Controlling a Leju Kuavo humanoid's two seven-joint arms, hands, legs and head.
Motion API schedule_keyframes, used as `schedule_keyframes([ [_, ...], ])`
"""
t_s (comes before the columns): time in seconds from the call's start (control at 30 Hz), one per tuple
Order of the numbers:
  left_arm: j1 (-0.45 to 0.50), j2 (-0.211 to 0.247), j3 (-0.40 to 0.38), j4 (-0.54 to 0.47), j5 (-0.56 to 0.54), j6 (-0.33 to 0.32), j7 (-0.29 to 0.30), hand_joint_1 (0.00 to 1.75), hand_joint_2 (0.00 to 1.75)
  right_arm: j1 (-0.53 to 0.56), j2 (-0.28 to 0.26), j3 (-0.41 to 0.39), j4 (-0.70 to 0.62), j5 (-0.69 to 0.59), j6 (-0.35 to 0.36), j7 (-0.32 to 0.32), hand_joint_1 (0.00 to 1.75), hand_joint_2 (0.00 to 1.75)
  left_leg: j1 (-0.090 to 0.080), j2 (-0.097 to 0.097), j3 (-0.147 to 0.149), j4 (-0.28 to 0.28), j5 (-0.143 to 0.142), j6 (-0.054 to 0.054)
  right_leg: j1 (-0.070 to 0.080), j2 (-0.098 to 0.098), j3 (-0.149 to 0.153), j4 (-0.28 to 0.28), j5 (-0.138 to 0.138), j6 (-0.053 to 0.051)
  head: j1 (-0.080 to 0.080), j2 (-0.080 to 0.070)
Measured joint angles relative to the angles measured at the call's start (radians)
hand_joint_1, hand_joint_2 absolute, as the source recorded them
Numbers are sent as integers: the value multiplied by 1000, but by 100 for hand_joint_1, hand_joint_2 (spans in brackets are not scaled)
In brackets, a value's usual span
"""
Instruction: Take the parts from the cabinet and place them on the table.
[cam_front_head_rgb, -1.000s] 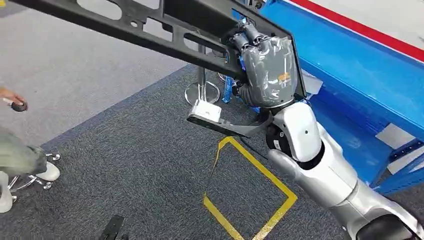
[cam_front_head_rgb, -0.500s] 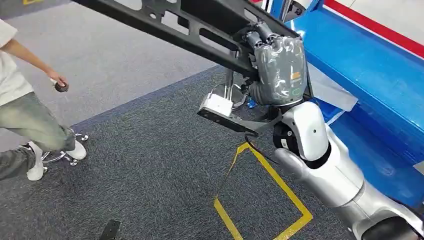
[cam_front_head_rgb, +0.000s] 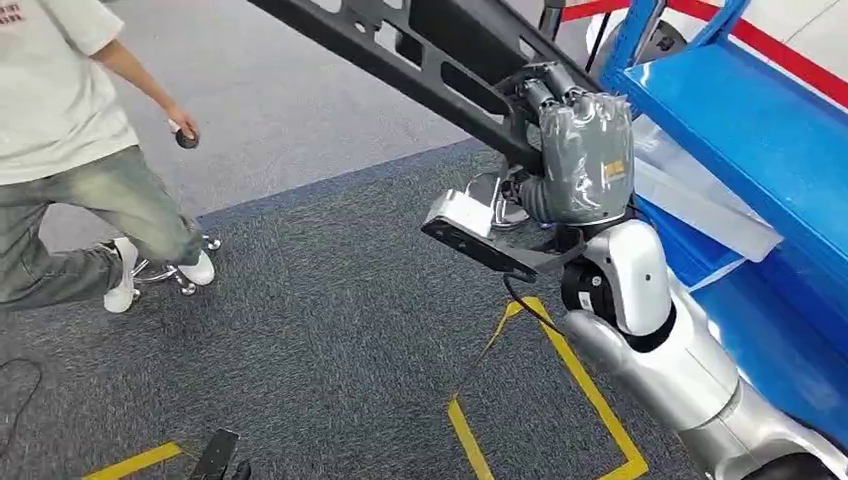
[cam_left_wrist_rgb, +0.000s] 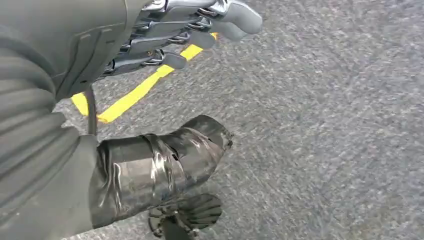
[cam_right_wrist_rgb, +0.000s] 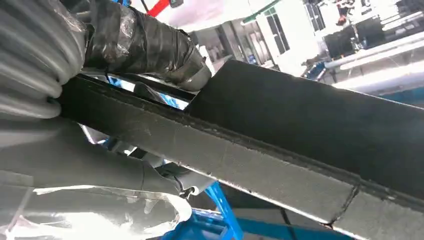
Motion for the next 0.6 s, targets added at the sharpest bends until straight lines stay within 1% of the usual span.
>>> schedule_keyframes([
  [0.03, -2, 0, 0, 0, -1, -2, 2, 0, 175, 3, -3, -5, -2, 0, -2, 0, 175, 175, 0, -6, 2, -3, 1, 5, 0, 41, -11, 29, -24, 0, 2, 0],
  [0.07, -7, 0, 0, 0, -8, -5, 10, 0, 175, 5, -6, -11, -5, 0, -6, 0, 175, 175, 0, -13, 1, -3, 3, 11, 0, 61, -43, 97, -65, -1, 5, 0],
  [0.1, -11, 0, 0, 0, -15, -5, 26, 0, 175, 11, -11, -17, -6, 0, -9, 0, 175, 175, 0, -24, 0, -3, 3, 13, 1, 71, -81, 179, -102, 0, 5, 0],
  [0.13, -11, 0, 0, 0, -21, -5, 37, 0, 175, 21, -14, -18, -7, 0, -9, 0, 175, 175, -1, -36, 0, -3, 3, 13, 2, 76, -117, 252, -126, 1, 5, 0],
  [0.17, -10, 0, 0, 0, -24, -4, 48, 0, 175, 30, -15, -19, -7, 0, -9, 0, 175, 175, -1, -47, 0, -1, 2, 14, 1, 77, -138, 288, -126, 2, 6, 0],
  [0.2, -7, 0, 0, 0, -26, -4, 55, 0, 175, 38, -20, -22, -7, 0, -9, 0, 175, 175, -1, -61, 0, 1, 2, 14, 0, 77, -136, 276, -105, 2, 5, 0],
  [0.23, -2, 0, 0, 0, -27, -4, 58, 0, 175, 40, -24, -25, -7, 0, -9, 0, 175, 175, 0, -74, 0, 4, 1, 13, -1, 78, -114, 223, -65, 1, 6, 0],
  [0.27, 1, 0, 0, 0, -27, -4, 62, 0, 175, 40, -28, -28, -7, 1, -9, 0, 175, 175, 0, -88, -1, 9, 0, 10, -4, 84, -79, 145, -19, -1, 5, 0],
  [0.3, 3, 0, 0, 0, -27, -5, 64, 0, 175, 40, -32, -33, -9, 1, -9, 0, 175, 175, 0, -100, -1, 14, -3, 8, -7, 105, -43, 67, 21, -2, 6, 0],
  [0.33, 5, 0, 0, 0, -30, -6, 66, 0, 175, 41, -38, -37, -11, 2, -8, 1, 175, 175, 2, -112, -9, 17, -5, 4, -12, 169, -21, 24, 12, -6, 6, 0],
  [0.37, 2, 4, 0, 0, -35, -6, 69, 0, 175, 43, -39, -42, -15, 2, -9, 2, 175, 175, -3, -124, -19, 29, -3, -3, -16, 178, -18, 2, 15, -4, 3, 0],
  [0.4, 2, 5, 0, 0, -39, -6, 69, 0, 175, 47, -39, -42, -16, 2, -9, 2, 175, 175, 5, -133, -25, 22, 4, -11, -11, 164, -22, 7, 17, -7, 6, 0],
  [0.43, 7, 7, 0, 0, -43, -5, 71, 0, 175, 50, -40, -43, -16, 2, -9, 2, 175, 175, 8, -146, -27, 17, 7, -17, -2, 154, -21, 7, 16, -10, 5, 0],
  [0.47, 10, 7, -1, 0, -50, -4, 72, 0, 175, 53, -40, -44, -16, 2, -10, 2, 175, 175, 10, -159, -29, 15, 11, -25, -5, 142, -20, 3, 20, -17, 6, 0],
  [0.5, 15, 10, -1, 0, -51, -1, 73, 0, 175, 54, -42, -45, -16, 2, -10, 2, 175, 175, 9, -147, -35, 19, 7, -27, -15, 126, -14, -6, 26, -24, 5, 0],
  [0.53, 16, 5, -2, 0, -53, 0, 73, 0, 175, 58, -43, -47, -16, 2, -11, 2, 175, 175, 1, -85, -44, 46, -12, -33, -15, 114, -10, -9, 26, -30, -2, 0],
  [0.57, 13, 6, -2, 0, -53, 1, 74, 0, 175, 58, -43, -48, -16, 2, -13, 1, 175, 175, 2, -51, -71, 104, -45, -37, -12, 103, -10, -10, 26, -35, -8, 0],
  [0.6, 9, 6, -2, 0, -54, 1, 74, 0, 175, 59, -44, -50, -16, 2, -15, 0, 175, 175, 5, -31, -113, 189, -82, -41, -9, 89, -10, -10, 25, -35, -7, 0],
])
